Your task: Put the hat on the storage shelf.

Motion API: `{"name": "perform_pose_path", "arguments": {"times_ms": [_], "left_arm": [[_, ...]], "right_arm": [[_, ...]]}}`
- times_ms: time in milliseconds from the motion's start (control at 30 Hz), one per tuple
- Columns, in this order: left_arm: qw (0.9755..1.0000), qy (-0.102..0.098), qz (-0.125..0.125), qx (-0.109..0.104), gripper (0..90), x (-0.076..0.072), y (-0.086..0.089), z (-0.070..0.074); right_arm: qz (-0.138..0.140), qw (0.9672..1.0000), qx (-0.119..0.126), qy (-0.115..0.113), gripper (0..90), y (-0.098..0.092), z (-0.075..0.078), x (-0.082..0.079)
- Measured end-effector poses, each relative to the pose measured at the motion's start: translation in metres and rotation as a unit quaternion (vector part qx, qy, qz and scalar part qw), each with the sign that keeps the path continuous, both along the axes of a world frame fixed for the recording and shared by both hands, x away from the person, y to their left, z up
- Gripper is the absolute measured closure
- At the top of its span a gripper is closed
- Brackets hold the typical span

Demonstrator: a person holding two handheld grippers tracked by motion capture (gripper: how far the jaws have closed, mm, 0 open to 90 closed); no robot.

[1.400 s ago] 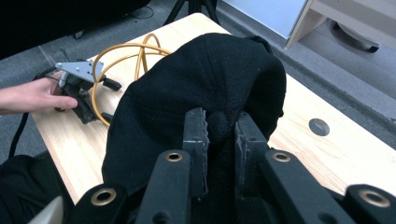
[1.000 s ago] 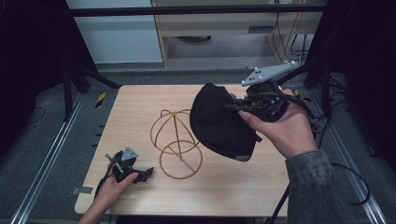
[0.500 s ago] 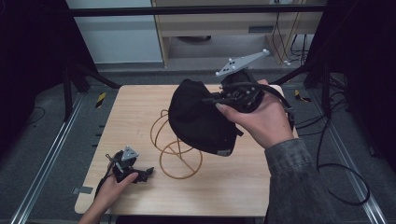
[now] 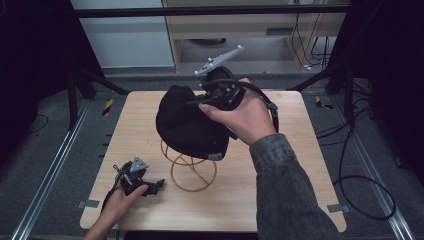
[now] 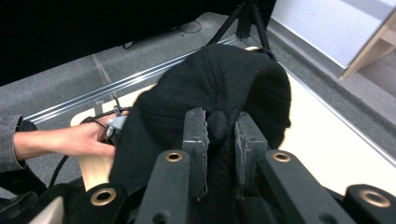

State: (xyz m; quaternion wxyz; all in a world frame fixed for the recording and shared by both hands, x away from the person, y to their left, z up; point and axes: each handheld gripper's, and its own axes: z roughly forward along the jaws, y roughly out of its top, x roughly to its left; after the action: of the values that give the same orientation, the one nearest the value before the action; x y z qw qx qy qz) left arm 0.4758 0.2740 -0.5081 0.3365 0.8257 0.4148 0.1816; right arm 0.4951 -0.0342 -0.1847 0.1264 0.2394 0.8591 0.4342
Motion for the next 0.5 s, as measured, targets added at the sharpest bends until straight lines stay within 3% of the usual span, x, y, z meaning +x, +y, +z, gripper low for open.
{"name": "perform_pose_path", "arguments": {"times_ms": [67,500], "left_arm": [[1.0000,0.000,0.000,0.000,0.0,0.000,0.000,0.000],[1.0000,0.001,0.000,-0.002,0.0,0.000,0.000,0.000]], "right_arm": [[0.006,0.9999,-0.011,0.005,78.0,0.010,-0.003,0.002],[0.010,0.9996,-0.020,0.017,78.0,0.018,-0.010,0.008]]}}
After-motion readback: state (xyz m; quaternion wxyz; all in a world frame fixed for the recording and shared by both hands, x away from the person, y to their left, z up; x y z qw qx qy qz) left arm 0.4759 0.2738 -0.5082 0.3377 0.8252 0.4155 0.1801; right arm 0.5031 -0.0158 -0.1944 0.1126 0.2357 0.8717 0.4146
